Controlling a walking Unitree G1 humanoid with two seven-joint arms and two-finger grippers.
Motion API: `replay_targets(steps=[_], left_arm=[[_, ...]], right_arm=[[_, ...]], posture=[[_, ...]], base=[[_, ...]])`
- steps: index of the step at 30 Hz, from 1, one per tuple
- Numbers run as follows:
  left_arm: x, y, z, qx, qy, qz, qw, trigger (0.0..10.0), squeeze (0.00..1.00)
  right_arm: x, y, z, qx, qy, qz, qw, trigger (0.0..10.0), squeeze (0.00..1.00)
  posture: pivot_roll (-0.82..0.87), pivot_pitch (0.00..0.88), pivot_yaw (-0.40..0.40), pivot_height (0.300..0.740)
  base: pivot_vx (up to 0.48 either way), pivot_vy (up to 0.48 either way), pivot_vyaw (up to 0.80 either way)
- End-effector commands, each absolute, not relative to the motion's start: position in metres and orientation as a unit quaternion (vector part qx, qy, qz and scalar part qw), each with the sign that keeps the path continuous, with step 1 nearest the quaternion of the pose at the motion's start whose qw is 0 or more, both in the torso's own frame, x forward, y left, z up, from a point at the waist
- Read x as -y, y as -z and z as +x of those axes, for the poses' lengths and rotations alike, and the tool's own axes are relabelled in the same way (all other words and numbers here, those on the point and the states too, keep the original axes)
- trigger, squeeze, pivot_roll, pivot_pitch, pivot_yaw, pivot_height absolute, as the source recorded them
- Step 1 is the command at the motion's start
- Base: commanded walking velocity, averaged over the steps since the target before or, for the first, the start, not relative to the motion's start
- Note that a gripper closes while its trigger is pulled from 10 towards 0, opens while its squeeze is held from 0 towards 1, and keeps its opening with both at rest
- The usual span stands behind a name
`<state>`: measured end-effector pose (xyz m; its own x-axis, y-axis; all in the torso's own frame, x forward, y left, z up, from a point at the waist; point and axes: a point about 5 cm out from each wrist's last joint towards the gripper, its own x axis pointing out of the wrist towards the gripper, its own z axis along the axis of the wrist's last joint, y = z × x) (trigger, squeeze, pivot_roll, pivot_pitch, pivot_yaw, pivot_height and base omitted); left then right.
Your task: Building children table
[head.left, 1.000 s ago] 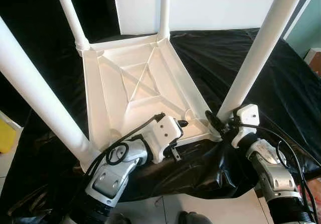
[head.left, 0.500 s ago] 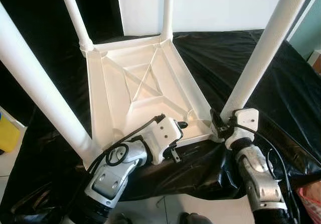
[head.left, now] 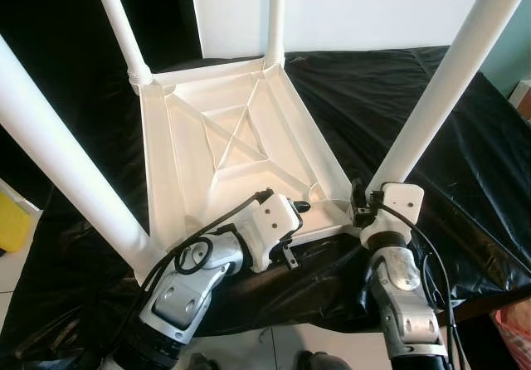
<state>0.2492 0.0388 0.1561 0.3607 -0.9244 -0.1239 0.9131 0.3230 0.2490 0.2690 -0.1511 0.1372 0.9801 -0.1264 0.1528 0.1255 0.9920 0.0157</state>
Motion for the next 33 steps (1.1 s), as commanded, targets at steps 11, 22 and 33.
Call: replay_targets(steps=[11, 22, 33], left_arm=[[-0.039, -0.157, 0.247, 0.021, 0.564, 0.140, 0.813, 10.0, 0.00], [-0.039, -0.157, 0.248, 0.020, 0.564, 0.140, 0.813, 10.0, 0.00], [-0.037, -0.156, 0.248, 0.021, 0.568, 0.142, 0.811, 10.0, 0.00]], right_arm=[[0.153, -0.132, 0.267, 0.065, 0.023, 0.012, 0.998, 10.0, 1.00], [0.180, -0.140, 0.268, 0.084, -0.110, -0.030, 0.990, 10.0, 0.00], [0.185, -0.143, 0.285, 0.066, -0.235, -0.096, 0.965, 10.0, 0.00]], posture=[[-0.10, 0.118, 0.019, 0.740], [-0.11, 0.124, 0.026, 0.740], [-0.11, 0.119, 0.024, 0.740]], base=[[0.000, 0.000, 0.00], [0.000, 0.000, 0.00], [0.000, 0.000, 0.00]])
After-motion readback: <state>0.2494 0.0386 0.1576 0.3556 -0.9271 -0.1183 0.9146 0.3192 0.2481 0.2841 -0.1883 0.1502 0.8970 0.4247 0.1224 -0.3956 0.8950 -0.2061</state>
